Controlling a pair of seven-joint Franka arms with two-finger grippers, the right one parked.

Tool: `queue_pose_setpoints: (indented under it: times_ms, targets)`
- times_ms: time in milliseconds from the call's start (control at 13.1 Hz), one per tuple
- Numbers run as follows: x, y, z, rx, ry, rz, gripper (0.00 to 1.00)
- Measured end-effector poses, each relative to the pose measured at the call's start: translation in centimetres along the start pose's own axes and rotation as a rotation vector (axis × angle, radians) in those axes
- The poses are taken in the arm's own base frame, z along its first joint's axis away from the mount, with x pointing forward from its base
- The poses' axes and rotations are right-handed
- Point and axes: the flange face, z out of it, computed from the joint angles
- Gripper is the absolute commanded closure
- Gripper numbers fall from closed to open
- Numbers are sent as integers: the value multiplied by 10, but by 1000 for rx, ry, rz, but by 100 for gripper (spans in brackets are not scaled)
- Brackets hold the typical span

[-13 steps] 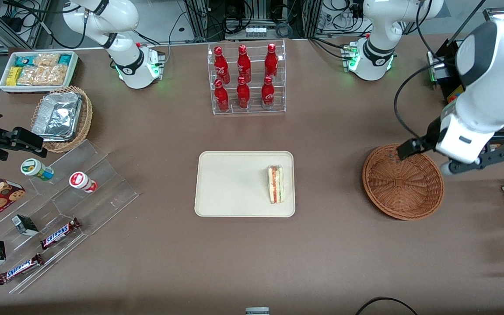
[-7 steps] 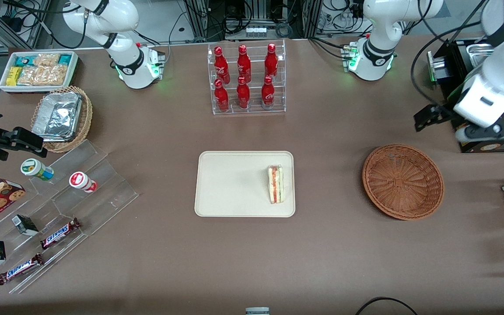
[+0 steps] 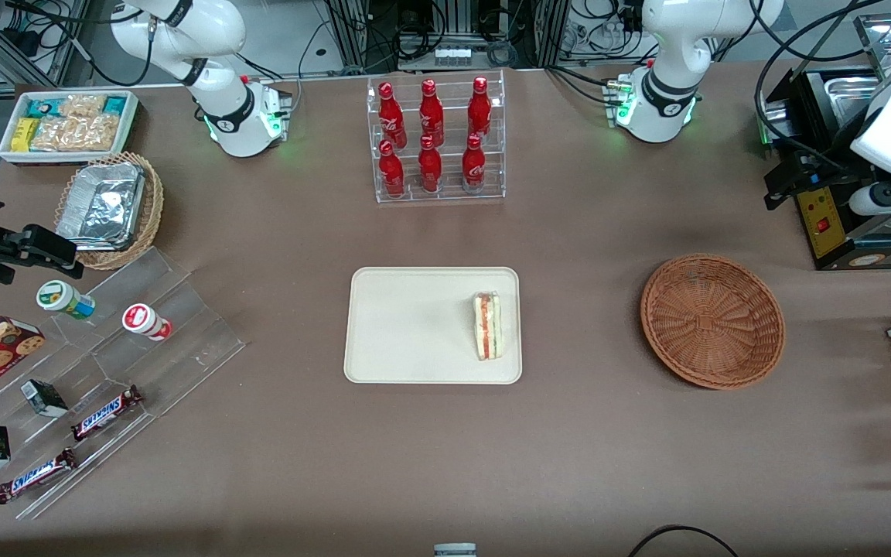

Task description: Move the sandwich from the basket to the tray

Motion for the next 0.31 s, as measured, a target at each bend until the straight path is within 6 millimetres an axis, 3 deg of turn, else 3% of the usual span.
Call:
queue_pose_setpoints:
  times_ms: [305]
  targets:
    - [1,0,2,11,-10,6,0]
